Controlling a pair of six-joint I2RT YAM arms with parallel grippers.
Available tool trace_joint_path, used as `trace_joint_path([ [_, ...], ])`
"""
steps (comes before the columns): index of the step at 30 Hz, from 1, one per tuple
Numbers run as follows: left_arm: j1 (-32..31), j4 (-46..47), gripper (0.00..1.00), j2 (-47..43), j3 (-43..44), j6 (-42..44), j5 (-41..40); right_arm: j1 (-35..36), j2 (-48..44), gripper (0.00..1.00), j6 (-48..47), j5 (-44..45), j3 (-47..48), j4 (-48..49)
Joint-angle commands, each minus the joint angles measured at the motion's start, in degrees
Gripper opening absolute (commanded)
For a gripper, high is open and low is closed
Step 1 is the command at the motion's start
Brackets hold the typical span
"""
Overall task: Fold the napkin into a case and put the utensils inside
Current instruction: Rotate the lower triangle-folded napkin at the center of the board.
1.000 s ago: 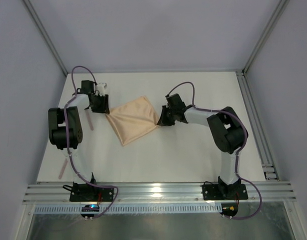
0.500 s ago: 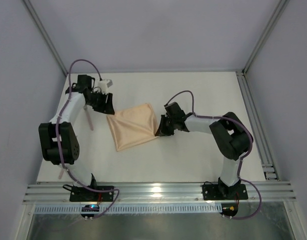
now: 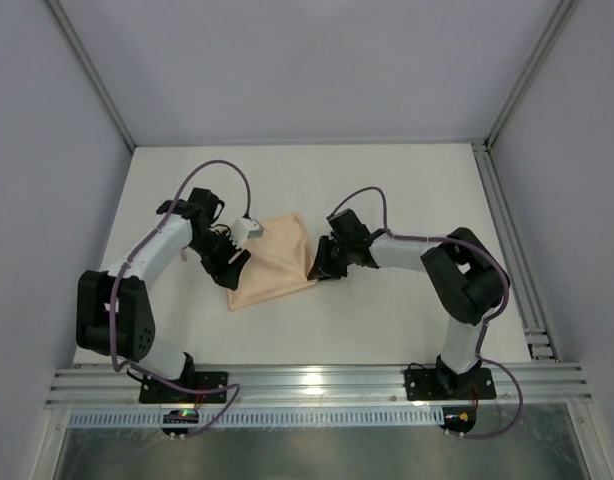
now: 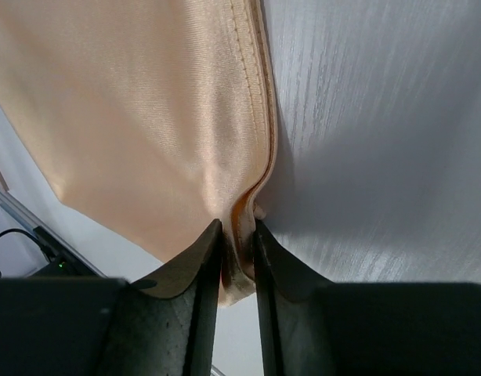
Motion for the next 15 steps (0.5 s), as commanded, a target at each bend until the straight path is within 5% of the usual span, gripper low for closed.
trace_joint_path([
  [1,0.0,1.3,0.60,-0.1,2.3,-0.1,1.7,-0.5,-2.4,0.28,-1.0,0.5,0.2,-1.5],
  [7,-6.0,2.3,0.68,-2.4,-3.2,3.9,-7.6,-0.7,-4.5,0.50,-5.7,3.0,3.2,-6.8],
  [15,-11.2,10.9,0.76,-8.2,-13.5,12.0,-15.4,-2.0,-4.4,0.52,-7.5,1.1,2.8,-8.2],
])
